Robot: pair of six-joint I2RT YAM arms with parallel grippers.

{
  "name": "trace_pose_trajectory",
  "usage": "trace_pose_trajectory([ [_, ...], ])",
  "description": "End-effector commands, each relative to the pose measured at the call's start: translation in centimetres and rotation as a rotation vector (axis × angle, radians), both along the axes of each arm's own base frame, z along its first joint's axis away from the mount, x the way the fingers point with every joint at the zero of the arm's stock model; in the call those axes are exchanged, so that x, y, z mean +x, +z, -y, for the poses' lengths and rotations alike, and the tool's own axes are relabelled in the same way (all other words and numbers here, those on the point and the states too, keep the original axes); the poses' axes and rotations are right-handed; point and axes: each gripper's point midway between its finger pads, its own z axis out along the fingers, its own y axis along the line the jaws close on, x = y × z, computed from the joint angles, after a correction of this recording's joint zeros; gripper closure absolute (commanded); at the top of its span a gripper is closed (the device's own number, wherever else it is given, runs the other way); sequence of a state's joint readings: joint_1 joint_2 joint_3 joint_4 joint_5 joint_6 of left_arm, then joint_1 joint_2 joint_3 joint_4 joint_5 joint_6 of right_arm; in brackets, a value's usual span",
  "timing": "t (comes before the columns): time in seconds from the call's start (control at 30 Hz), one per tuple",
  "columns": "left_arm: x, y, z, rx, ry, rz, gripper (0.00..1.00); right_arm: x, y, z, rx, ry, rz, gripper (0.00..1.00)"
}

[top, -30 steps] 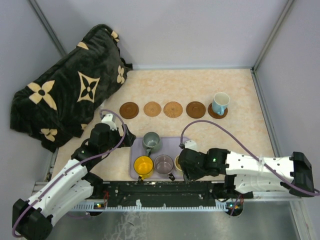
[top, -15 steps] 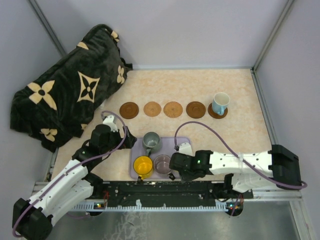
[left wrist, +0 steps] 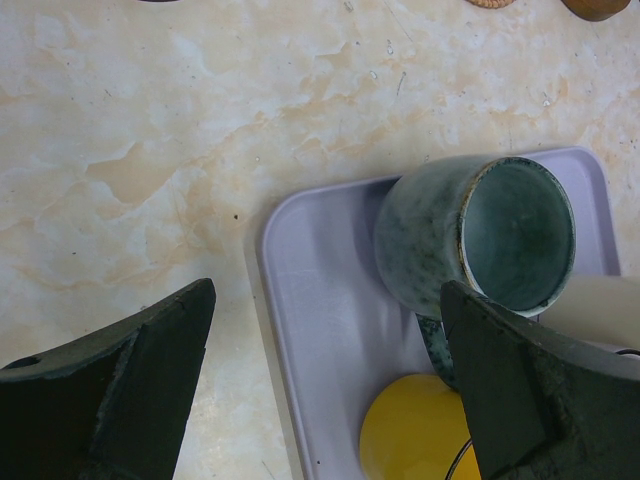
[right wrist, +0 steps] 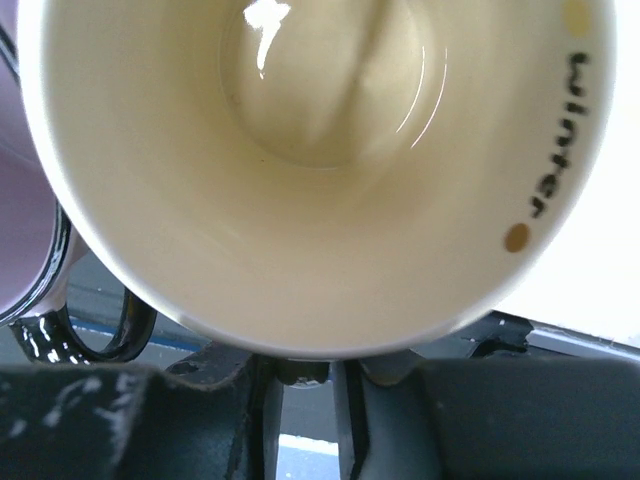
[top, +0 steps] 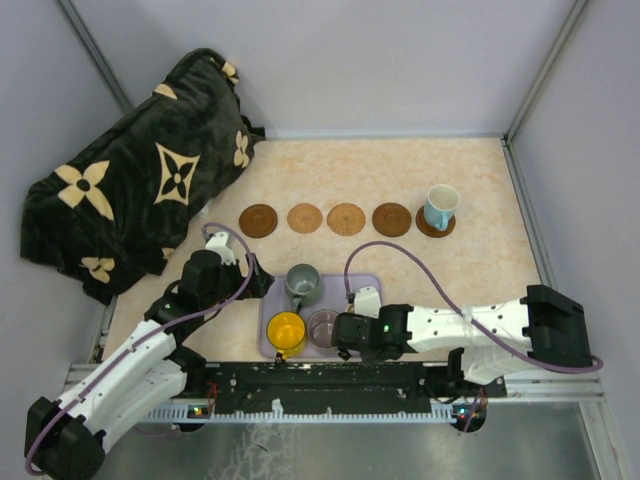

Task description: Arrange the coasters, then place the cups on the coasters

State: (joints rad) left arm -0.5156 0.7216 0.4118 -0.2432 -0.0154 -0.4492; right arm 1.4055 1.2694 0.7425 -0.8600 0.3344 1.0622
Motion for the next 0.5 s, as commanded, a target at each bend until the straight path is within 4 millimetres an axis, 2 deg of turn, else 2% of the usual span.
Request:
trace_pose_trajectory([
  [0.0,0.0,0.4,0.6,-0.026,-0.017,0.015,0.00,1.5,1.9,-1.1,0.050,-0.052,0.089,0.69],
  [0.13,0.0,0.2,0.6,-0.026,-0.017,0.011,0.00,1.9,2.0,-1.0,0.058,-0.074,0.108,0.63],
  [0.47,0.0,0.2,0.6,-0.021,-0.020,0.013,0.00,3.0,2.9,-1.5,0.125,-0.121,0.185,0.64],
])
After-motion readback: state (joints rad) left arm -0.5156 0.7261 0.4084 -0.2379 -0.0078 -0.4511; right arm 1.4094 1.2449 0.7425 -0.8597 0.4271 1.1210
